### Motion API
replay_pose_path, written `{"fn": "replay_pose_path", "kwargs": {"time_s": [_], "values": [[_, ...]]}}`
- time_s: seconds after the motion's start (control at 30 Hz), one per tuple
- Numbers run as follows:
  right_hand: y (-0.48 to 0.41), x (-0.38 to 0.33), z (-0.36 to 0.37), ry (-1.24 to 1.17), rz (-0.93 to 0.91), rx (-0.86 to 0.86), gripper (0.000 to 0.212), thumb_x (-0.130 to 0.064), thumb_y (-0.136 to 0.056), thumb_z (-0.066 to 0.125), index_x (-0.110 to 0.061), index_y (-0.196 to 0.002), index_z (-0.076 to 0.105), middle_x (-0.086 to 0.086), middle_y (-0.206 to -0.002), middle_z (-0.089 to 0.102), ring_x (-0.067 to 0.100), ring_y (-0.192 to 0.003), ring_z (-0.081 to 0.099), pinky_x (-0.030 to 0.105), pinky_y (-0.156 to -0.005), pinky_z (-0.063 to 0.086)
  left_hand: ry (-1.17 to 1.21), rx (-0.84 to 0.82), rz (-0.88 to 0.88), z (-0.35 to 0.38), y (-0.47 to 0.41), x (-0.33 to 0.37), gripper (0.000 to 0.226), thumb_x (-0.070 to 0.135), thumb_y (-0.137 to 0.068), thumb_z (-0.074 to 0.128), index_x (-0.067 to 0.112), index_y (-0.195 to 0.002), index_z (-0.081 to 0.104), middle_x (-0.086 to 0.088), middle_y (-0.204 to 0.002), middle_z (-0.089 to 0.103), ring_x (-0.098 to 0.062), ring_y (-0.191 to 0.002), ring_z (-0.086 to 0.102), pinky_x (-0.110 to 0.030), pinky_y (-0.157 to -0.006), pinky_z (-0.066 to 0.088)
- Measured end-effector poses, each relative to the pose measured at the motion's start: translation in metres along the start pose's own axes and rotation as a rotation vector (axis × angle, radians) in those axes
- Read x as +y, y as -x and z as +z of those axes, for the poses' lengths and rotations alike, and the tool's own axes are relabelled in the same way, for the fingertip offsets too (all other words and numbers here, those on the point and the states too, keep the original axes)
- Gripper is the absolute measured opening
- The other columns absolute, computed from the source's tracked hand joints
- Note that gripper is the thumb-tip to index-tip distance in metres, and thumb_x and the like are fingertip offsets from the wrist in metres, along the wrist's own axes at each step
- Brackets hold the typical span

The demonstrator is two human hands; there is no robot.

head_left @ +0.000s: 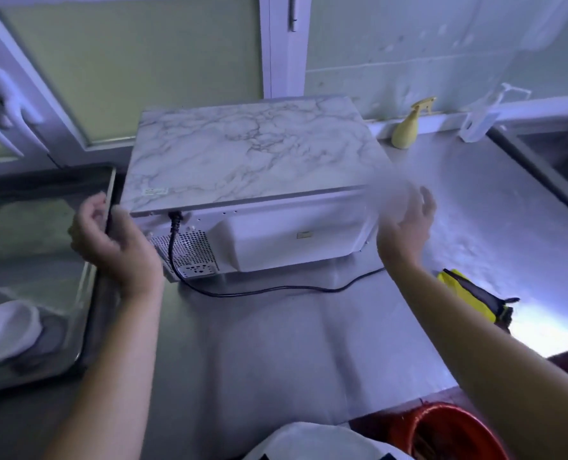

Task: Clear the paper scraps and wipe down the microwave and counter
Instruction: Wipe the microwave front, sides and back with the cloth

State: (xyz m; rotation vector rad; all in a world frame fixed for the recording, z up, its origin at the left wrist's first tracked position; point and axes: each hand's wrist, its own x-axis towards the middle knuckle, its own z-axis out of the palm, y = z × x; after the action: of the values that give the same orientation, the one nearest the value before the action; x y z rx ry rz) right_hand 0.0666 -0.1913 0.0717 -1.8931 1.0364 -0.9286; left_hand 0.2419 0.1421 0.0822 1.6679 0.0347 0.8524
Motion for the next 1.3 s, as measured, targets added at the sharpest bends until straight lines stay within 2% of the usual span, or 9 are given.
{"fn": "replay_pose_path", "kwargs": {"time_s": [0.07,0.17,0.33,0.43,0.63,0.77,0.97,1.17,1.3], "values": [[0.031,0.047,-0.028,-0.073,0.167,-0.021,0.035,-0.023,-0.093,0.059,-0.018,-0.128,0.06,0.0,-0.135,0.044,0.014,-0.118,0.051,0.028,-0.093,0.039,0.101,-0.242,0.093,-0.006,0.064,0.016,0.018,0.013,-0.095,0.051,0.017,-0.101,0.067,0.011,-0.098,0.064,-0.025,-0.097,0.061,-0.035,-0.089,0.047],[0.069,0.105,-0.063,-0.098,0.446,-0.058,0.02,-0.009,-0.093,0.057,-0.008,-0.109,0.069,0.014,-0.101,0.065,0.02,-0.076,0.061,0.029,-0.067,0.042,0.084,-0.86,-0.205,0.002,0.168,0.031,0.023,0.013,-0.095,0.051,0.03,-0.091,0.066,0.011,-0.082,0.07,-0.012,-0.083,0.066,-0.034,-0.079,0.053],[0.093,0.153,-0.106,-0.181,0.614,-0.14,0.024,-0.002,-0.091,0.058,-0.017,-0.082,0.074,0.008,-0.09,0.074,0.026,-0.083,0.07,0.036,-0.073,0.052,-0.345,-1.44,-0.258,0.056,0.265,0.014,0.021,0.02,-0.093,0.055,0.028,-0.107,0.069,0.008,-0.106,0.071,-0.003,-0.087,0.062,-0.012,-0.073,0.043],[0.095,0.173,-0.125,-0.225,0.701,-0.122,0.025,-0.001,-0.089,0.06,-0.021,-0.083,0.075,0.004,-0.087,0.074,0.028,-0.085,0.069,0.044,-0.08,0.054,-0.568,-1.6,-0.09,0.105,0.292,0.012,0.037,0.032,-0.093,0.054,0.023,-0.128,0.06,0.003,-0.131,0.061,-0.017,-0.116,0.057,-0.027,-0.093,0.045],[0.092,0.215,-0.152,-0.361,0.822,-0.116,0.022,-0.002,-0.091,0.063,-0.017,-0.085,0.078,0.006,-0.084,0.076,0.026,-0.084,0.07,0.041,-0.078,0.056,-0.751,-1.627,0.355,0.204,0.342,0.029,0.041,0.033,-0.094,0.053,0.014,-0.13,0.055,-0.006,-0.134,0.055,-0.028,-0.124,0.047,-0.038,-0.098,0.043],[0.086,0.232,-0.166,-0.452,0.898,-0.163,0.023,0.001,-0.093,0.06,-0.01,-0.085,0.077,0.012,-0.087,0.075,0.022,-0.078,0.069,0.034,-0.073,0.053,-0.829,-1.648,0.435,0.249,0.372,0.039,0.028,0.031,-0.094,0.053,0.012,-0.112,0.062,-0.009,-0.118,0.063,-0.031,-0.113,0.054,-0.038,-0.089,0.044],[0.055,0.234,-0.177,-0.552,0.901,-0.243,0.016,0.001,-0.092,0.061,-0.007,-0.094,0.075,0.01,-0.086,0.073,0.021,-0.079,0.066,0.036,-0.079,0.051,-0.889,-1.648,0.346,0.259,0.381,0.054,0.017,0.017,-0.089,0.051,0.016,-0.09,0.068,-0.005,-0.098,0.07,-0.031,-0.097,0.063,-0.032,-0.073,0.05],[0.032,0.208,-0.151,-0.61,0.921,-0.335,0.015,-0.004,-0.095,0.06,-0.01,-0.096,0.074,0.005,-0.083,0.072,0.019,-0.074,0.065,0.031,-0.072,0.049,-0.492,-1.56,0.047,0.186,0.342,0.094,0.012,0.023,-0.09,0.063,0.027,-0.099,0.071,0.018,-0.083,0.063,-0.01,-0.082,0.065,-0.034,-0.081,0.055],[0.036,0.181,-0.126,-0.614,0.891,-0.515,0.013,-0.008,-0.092,0.065,-0.011,-0.098,0.075,0.004,-0.08,0.07,0.017,-0.075,0.066,0.03,-0.074,0.05,-0.252,-1.498,0.048,0.11,0.289,0.133,0.018,0.035,-0.087,0.062,0.032,-0.102,0.071,0.018,-0.091,0.065,-0.006,-0.085,0.065,-0.024,-0.078,0.052]]}}
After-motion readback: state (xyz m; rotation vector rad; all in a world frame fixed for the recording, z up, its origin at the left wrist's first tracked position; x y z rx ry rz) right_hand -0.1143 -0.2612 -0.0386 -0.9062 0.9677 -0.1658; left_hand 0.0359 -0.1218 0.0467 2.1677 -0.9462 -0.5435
